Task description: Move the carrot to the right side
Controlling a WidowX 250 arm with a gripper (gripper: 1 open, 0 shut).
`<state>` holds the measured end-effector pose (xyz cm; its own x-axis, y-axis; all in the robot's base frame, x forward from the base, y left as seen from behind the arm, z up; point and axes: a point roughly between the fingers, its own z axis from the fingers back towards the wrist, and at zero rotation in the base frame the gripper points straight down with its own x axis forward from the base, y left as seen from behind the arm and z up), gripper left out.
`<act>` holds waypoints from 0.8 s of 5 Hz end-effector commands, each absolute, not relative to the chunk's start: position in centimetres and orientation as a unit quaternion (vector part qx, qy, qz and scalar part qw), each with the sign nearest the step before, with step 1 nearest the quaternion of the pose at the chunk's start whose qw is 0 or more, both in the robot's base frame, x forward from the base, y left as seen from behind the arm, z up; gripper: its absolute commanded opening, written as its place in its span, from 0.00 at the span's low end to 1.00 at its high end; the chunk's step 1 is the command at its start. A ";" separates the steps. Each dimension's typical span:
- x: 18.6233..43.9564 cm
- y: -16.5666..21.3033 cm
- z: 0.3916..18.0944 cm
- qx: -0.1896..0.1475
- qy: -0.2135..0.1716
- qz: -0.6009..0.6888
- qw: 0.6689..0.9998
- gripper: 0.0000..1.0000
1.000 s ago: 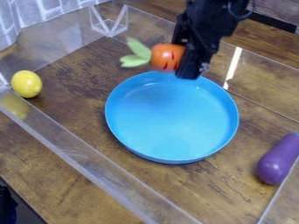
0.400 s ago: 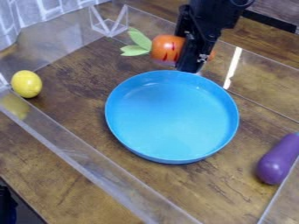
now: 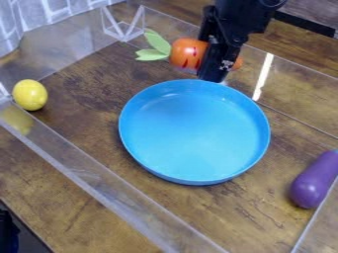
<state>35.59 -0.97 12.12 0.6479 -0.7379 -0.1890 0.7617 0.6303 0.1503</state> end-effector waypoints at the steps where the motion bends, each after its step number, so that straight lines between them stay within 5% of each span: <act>1: 35.3 -1.3 14.6 0.122 0.022 -0.346 0.930 0.00; 4: 34.6 -3.3 13.9 0.121 0.039 -0.228 0.965 0.00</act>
